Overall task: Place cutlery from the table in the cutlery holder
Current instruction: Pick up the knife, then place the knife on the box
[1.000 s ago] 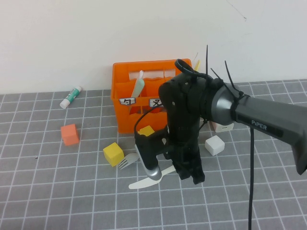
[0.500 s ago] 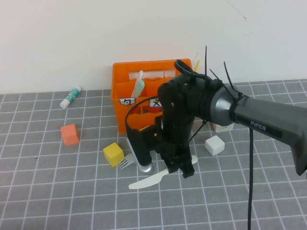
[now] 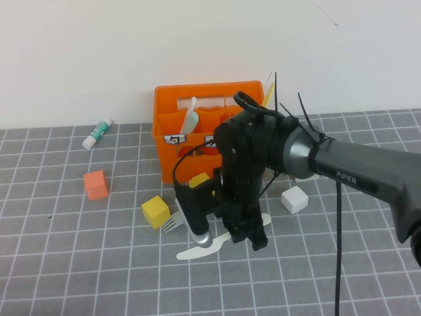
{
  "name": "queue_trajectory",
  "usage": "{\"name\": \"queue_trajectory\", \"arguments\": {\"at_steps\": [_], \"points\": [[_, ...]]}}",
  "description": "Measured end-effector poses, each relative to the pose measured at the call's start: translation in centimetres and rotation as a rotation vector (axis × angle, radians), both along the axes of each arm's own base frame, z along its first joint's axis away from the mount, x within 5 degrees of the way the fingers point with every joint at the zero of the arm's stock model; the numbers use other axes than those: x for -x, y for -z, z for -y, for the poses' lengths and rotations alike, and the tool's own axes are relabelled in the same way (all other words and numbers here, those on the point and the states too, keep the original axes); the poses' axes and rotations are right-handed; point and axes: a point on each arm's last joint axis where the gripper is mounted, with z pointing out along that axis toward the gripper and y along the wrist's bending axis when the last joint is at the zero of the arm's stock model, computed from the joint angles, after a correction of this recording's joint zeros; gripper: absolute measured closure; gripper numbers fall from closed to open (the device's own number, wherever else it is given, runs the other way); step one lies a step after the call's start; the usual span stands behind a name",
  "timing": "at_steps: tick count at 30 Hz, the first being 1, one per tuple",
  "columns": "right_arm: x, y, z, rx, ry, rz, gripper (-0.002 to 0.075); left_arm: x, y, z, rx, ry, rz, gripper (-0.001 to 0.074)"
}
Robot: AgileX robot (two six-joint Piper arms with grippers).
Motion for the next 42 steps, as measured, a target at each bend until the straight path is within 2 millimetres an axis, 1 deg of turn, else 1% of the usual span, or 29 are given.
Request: {"name": "queue_trajectory", "arguments": {"at_steps": [4, 9, 14, 16, 17, 20, 23, 25, 28, 31, 33, 34, 37, 38, 39, 40, 42], "points": [[0.0, 0.6, -0.1, 0.006, -0.002, -0.007, 0.0481, 0.0, 0.0, 0.0, 0.0, 0.0, 0.0, 0.0736], [0.0, 2.0, -0.6, 0.003, -0.009, -0.003, 0.0482, 0.0, 0.0, 0.0, 0.0, 0.0, 0.0, 0.0736], [0.0, 2.0, -0.8, -0.012, 0.006, -0.001, 0.0482, 0.0, 0.0, 0.0, 0.0, 0.0, 0.0, 0.0736], [0.0, 2.1, -0.8, -0.017, 0.013, -0.008, 0.05, 0.0, 0.0, 0.0, 0.0, 0.0, 0.0, 0.0736], [0.1, 2.1, -0.8, -0.017, 0.018, -0.011, 0.0522, 0.0, 0.0, 0.0, -0.002, 0.001, 0.0, 0.0736], [0.1, 2.1, -0.8, -0.014, 0.045, -0.018, 0.0618, 0.0, 0.0, 0.0, -0.002, 0.001, 0.0, 0.0736], [0.3, 1.5, -0.8, -0.029, 0.067, -0.034, 0.0617, 0.0, 0.0, 0.0, -0.002, 0.001, 0.0, 0.0736], [0.7, 0.2, -0.8, -0.051, 0.085, -0.048, 0.0617, 0.0, 0.0, 0.0, -0.002, 0.001, 0.0, 0.0736], [1.2, -3.4, -0.8, -0.135, 0.149, -0.039, 0.0617, 0.0, 0.0, 0.0, -0.002, 0.001, 0.0, 0.0736], [1.4, -7.3, -0.5, -0.269, 0.266, -0.005, 0.0617, 0.0, 0.0, 0.0, -0.002, 0.001, 0.0, 0.0736], [1.3, -9.1, 0.1, -0.366, 0.339, 0.016, 0.0617, 0.0, 0.0, 0.0, -0.002, 0.001, 0.0, 0.0736], [1.3, -10.3, 0.7, -0.448, 0.389, 0.036, 0.0617, 0.0, 0.0, 0.0, -0.002, 0.001, 0.0, 0.0736], [1.3, -12.4, 2.2, -0.669, 0.523, 0.101, 0.0617, 0.0, 0.0, 0.0, -0.002, 0.001, 0.0, 0.0736], [1.3, -13.3, 2.7, -0.756, 0.567, 0.146, 0.0617, 0.0, 0.0, 0.0, -0.002, 0.001, 0.0, 0.0736], [1.4, -13.7, 3.1, -0.832, 0.623, 0.169, 0.0617, 0.0, 0.0, 0.0, -0.002, 0.001, 0.0, 0.0736], [1.5, -14.0, 3.9, -0.926, 0.697, 0.228, 0.0617, 0.0, 0.0, 0.0, -0.002, 0.001, 0.0, 0.0736], [1.6, -14.3, 5.1, -1.068, 0.849, 0.309, 0.0617, 0.0, 0.0, 0.0, -0.002, 0.001, 0.0, 0.0736]]}}
